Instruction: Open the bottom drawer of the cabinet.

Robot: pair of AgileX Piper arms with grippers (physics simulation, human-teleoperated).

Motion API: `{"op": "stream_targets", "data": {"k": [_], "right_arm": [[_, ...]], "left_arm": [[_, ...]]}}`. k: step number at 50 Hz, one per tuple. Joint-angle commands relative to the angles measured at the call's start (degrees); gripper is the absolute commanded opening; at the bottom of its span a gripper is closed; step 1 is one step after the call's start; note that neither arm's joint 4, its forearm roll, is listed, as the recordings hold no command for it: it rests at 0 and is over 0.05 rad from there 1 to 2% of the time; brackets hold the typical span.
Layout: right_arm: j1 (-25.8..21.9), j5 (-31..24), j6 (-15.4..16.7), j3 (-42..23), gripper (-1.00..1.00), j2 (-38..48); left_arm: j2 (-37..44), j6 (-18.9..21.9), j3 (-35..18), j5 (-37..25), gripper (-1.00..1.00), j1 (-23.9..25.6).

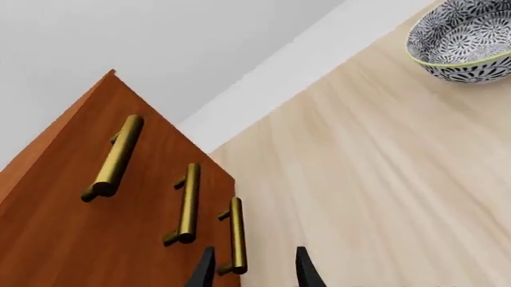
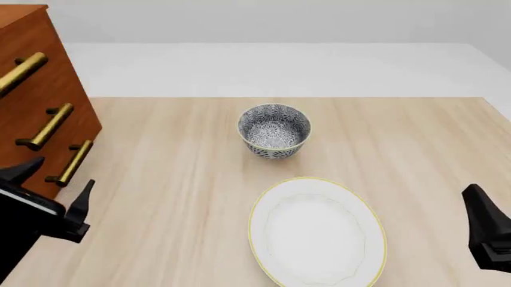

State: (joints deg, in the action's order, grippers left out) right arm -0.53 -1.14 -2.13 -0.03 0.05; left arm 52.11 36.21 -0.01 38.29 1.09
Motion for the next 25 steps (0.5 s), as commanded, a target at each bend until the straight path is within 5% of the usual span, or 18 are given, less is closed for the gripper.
{"op": "stream_targets", "data": {"k": [1, 10, 25], "right_arm": [[-0.1, 0.1, -0.1, 0.0, 1.00, 0.0], [0.0, 0.2, -0.2, 0.0, 1.00, 0.0], [0.2, 0.1, -1.1, 0.0, 1.00, 0.1]], "left_arm": [[19.5, 6.1, 0.0, 17.2, 1.00, -1.2], [32.8, 8.9, 0.0, 29.6, 1.00, -1.9], [36.5, 15.5, 0.0, 31.6, 1.00, -4.5]]}}
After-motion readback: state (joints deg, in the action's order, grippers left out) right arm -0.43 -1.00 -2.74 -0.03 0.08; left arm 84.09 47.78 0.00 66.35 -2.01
